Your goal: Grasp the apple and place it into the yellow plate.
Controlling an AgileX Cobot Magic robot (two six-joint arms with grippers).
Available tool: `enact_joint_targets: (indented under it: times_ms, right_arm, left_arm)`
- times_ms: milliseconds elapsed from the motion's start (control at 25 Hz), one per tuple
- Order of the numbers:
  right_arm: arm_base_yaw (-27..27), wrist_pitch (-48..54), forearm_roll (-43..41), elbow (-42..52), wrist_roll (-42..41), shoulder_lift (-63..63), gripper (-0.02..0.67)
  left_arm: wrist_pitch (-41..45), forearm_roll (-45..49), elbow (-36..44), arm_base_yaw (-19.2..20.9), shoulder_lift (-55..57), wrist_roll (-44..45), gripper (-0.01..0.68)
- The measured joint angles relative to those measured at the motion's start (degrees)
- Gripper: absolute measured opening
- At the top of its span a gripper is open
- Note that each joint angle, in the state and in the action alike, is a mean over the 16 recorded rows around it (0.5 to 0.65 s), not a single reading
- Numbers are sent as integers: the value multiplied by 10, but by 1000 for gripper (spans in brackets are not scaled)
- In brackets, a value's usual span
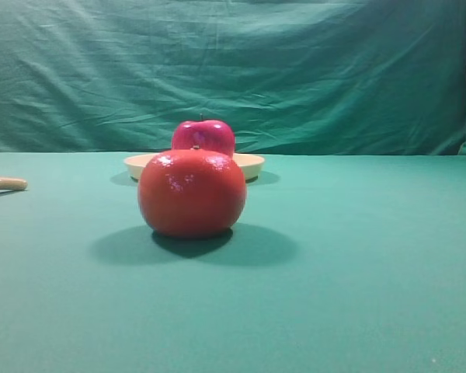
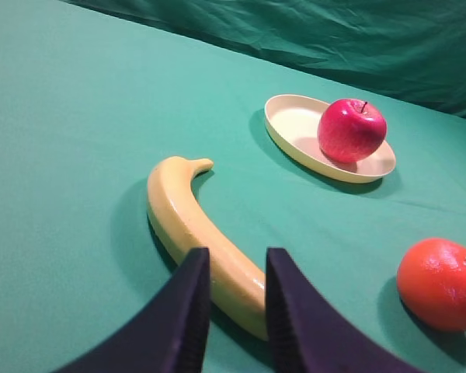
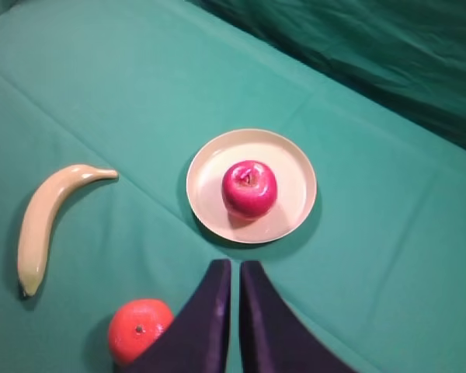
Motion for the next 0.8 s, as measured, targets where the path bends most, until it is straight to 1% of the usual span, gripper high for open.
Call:
enact_joint_targets:
  times_ms: [240, 520, 640, 800]
  right_arm:
    - [0, 14, -13, 86, 6, -72, 0]
    - [-1, 34, -39, 138, 21, -102, 0]
    - [-6, 17, -49, 166, 28, -117, 0]
    - [-24, -30, -58, 217, 34, -153, 0]
  left_arm:
    - [0, 0, 0, 0, 0, 0, 157]
    - [0, 0, 0, 0, 0, 0, 157]
    - [0, 0, 0, 0, 0, 0, 157]
    - [0, 0, 0, 0, 0, 0, 157]
